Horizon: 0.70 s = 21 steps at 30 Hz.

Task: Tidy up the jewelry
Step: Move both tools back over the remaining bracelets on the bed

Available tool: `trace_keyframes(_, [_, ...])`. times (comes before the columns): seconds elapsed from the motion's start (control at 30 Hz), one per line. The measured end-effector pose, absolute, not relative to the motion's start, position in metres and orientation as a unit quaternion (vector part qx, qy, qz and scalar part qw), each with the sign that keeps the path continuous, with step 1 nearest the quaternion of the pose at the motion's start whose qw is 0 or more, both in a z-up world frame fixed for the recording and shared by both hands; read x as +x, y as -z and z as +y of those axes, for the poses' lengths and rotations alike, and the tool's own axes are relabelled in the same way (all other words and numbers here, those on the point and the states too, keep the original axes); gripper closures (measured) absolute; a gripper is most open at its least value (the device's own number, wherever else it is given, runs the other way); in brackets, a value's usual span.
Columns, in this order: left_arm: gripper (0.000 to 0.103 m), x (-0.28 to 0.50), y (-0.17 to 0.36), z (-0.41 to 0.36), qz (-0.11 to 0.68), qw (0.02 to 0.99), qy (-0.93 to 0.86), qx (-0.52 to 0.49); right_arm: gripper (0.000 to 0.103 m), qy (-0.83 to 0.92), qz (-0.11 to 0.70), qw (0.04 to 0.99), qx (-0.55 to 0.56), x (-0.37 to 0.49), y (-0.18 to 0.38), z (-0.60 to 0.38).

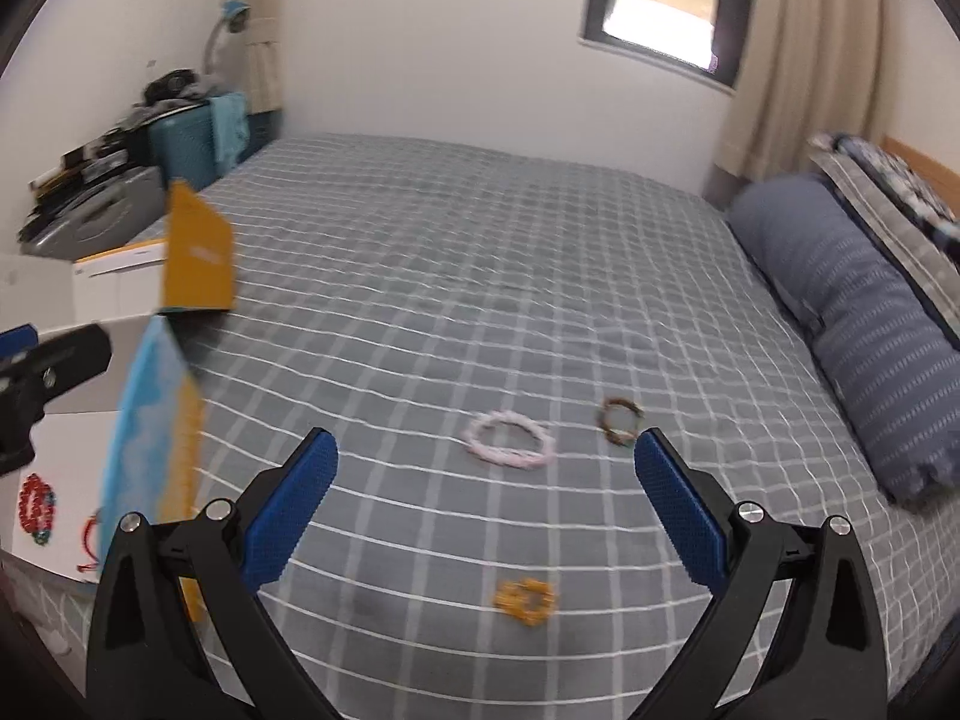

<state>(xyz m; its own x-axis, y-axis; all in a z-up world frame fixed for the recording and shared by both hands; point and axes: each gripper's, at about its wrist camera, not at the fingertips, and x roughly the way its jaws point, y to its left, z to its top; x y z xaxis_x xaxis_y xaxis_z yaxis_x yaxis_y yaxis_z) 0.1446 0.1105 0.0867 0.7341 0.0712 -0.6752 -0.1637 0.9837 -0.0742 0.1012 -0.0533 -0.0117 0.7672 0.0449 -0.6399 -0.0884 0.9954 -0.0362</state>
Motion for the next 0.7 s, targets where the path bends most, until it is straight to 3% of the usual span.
trace_keyframes(0.3, [0.006,0.241,-0.038,0.024,0.412,0.910,0.001,-0.051,0.008,-0.025,0.379,0.925,-0.023,0.112,0.053,-0.108])
trace_keyframes(0.7, [0.006,0.321,0.072,-0.012,0.478,0.878,-0.029,-0.005,0.008,-0.045,0.436,0.899,-0.012,0.118,0.109,-0.116])
